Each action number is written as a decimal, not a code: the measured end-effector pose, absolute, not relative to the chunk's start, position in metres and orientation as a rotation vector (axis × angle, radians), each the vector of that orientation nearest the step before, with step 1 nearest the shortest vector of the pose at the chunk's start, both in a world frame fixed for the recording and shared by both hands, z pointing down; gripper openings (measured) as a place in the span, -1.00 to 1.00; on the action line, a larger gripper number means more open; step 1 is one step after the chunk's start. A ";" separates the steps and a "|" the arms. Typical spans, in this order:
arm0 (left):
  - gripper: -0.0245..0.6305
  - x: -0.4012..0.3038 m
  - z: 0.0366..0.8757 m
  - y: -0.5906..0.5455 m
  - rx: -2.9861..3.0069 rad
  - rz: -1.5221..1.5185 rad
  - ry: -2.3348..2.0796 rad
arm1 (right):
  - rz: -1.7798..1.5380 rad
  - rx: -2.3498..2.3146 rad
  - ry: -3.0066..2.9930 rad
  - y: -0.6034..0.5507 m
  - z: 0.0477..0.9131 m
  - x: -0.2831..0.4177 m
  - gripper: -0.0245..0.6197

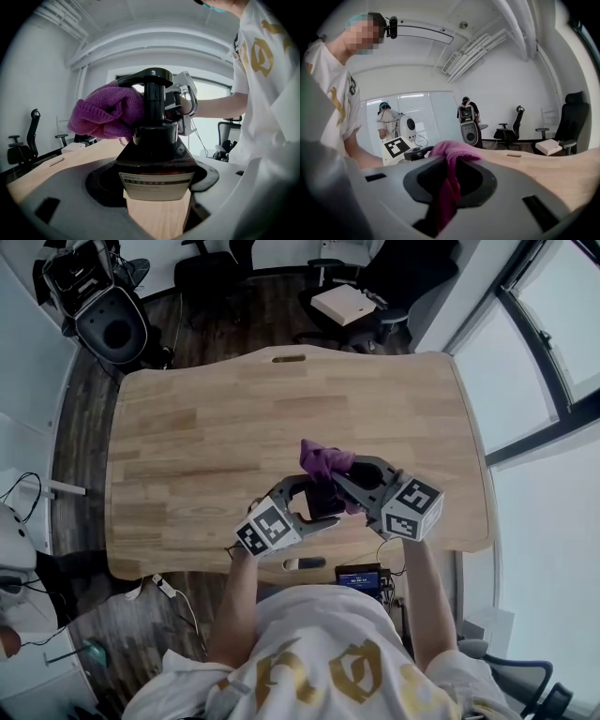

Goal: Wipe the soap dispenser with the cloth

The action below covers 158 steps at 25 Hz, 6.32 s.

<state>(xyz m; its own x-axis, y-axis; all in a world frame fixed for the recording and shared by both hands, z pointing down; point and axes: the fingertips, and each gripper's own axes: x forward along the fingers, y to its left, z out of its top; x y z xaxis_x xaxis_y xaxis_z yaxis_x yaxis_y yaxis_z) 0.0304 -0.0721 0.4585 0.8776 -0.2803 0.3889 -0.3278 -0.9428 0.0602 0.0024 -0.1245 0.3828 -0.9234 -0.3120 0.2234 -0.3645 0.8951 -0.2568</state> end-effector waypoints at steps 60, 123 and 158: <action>0.16 0.025 0.430 -0.086 2.857 0.264 -0.579 | 0.656 0.834 -3.028 -0.119 0.381 0.041 -0.75; 0.16 -0.033 0.383 -0.122 2.680 -0.326 -0.646 | 1.675 0.946 -2.964 -0.138 0.422 0.013 -0.76; 0.16 -0.042 0.392 -0.129 2.627 -0.303 -0.740 | 1.635 0.680 -2.859 -0.092 0.446 -0.028 -0.79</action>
<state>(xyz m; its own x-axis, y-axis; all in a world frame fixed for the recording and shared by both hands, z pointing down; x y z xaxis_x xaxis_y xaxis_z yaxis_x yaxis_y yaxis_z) -0.0421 -0.1288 0.3918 0.8368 -0.5385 -0.0992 -0.4534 -0.7829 0.4260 -0.0283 -0.0919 0.4459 -0.8949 -0.4463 0.0071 -0.2324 0.4524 -0.8610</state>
